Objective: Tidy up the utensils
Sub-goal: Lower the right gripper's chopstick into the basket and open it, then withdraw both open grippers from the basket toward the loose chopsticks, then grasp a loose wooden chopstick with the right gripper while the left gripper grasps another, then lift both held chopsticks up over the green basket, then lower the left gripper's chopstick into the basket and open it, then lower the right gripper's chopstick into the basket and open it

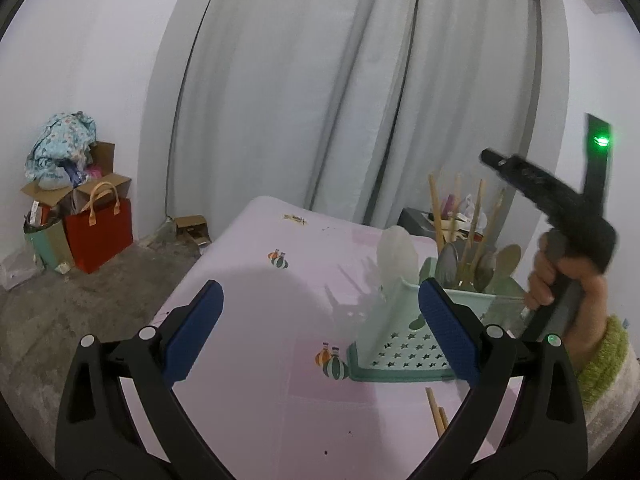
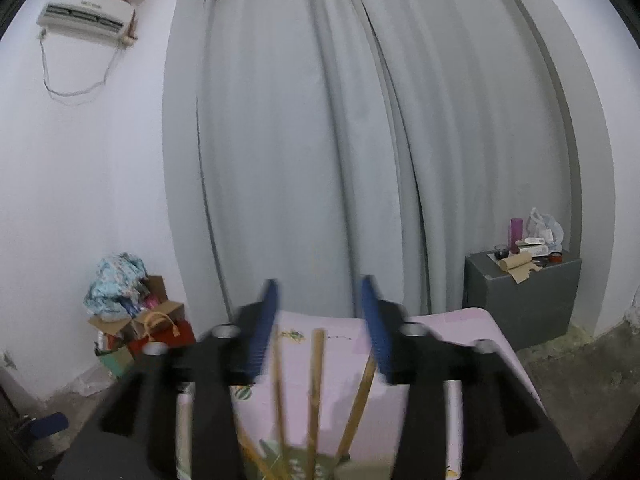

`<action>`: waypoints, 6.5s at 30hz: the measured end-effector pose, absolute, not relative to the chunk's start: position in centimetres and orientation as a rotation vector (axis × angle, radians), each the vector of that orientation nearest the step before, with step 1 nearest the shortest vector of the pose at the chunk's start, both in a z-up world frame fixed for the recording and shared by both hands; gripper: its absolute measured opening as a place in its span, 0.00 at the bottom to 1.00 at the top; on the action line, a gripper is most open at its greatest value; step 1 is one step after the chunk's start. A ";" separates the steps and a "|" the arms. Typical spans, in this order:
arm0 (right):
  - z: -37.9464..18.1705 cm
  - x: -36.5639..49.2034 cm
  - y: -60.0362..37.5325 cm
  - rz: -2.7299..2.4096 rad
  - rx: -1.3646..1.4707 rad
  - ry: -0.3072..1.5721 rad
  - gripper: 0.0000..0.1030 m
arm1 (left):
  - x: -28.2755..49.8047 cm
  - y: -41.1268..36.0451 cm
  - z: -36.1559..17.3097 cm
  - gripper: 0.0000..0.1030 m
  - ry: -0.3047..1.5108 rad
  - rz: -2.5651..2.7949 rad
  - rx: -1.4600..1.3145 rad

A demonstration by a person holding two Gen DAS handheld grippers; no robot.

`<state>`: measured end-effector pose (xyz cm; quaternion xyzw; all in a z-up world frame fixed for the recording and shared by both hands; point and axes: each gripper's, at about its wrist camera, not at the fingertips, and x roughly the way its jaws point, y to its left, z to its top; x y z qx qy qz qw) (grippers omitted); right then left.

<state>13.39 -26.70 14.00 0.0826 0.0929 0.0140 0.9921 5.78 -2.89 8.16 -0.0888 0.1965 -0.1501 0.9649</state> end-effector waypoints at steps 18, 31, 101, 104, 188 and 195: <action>4.7 0.1 -25.8 0.131 0.307 0.788 0.37 | 3.5 -4.1 4.2 0.92 0.634 -0.360 0.019; -3.4 -0.3 -23.6 0.089 0.412 1.038 0.10 | 2.0 -5.9 0.4 0.92 0.785 -0.464 0.073; -3.2 2.6 -25.4 0.063 0.211 1.039 0.06 | 4.7 -16.9 -2.2 0.04 0.957 -0.753 0.449; -2.3 2.3 -26.1 0.060 0.263 1.003 0.06 | 5.2 -16.4 -2.1 0.04 0.967 -0.740 0.391; 23.5 8.9 -29.5 0.134 0.240 0.203 0.06 | 4.6 -3.7 6.6 0.92 0.492 -0.384 -0.070; 19.7 11.9 -28.5 0.100 0.183 0.281 0.06 | 5.8 -3.5 7.3 0.92 0.532 -0.234 -0.015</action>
